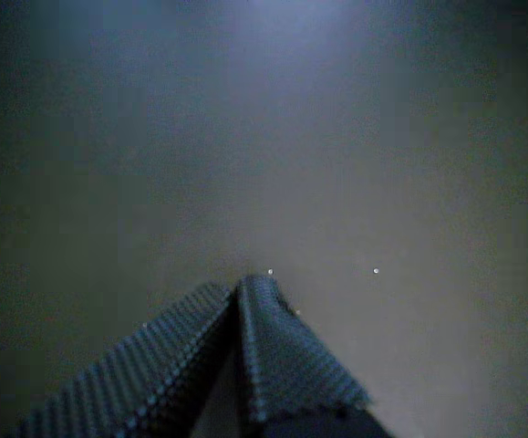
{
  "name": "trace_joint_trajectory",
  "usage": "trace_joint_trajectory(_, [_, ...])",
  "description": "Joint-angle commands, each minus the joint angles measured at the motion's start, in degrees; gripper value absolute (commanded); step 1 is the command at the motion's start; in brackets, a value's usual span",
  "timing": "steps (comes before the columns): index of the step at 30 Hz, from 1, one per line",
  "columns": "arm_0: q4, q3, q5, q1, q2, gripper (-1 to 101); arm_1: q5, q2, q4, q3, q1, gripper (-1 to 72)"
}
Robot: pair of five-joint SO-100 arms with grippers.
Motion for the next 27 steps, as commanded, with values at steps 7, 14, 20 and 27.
trace_joint_trajectory(7, [-0.44,0.7,-0.44,0.26,1.49,0,7.38,18.9,2.02,44.91,-0.44,-0.5])
trace_joint_trajectory(14, [-0.44,0.7,-0.35,0.35,1.49,0,15.21,18.9,-1.49,77.52,6.24,-0.5])
trace_joint_trajectory(20, [-0.44,0.7,-0.26,0.35,1.49,0,14.77,18.9,0.09,82.97,9.05,-0.5])
trace_joint_trajectory(27, [-0.44,0.7,-0.26,0.35,1.49,0,14.68,18.9,0.09,82.97,9.05,-0.5])
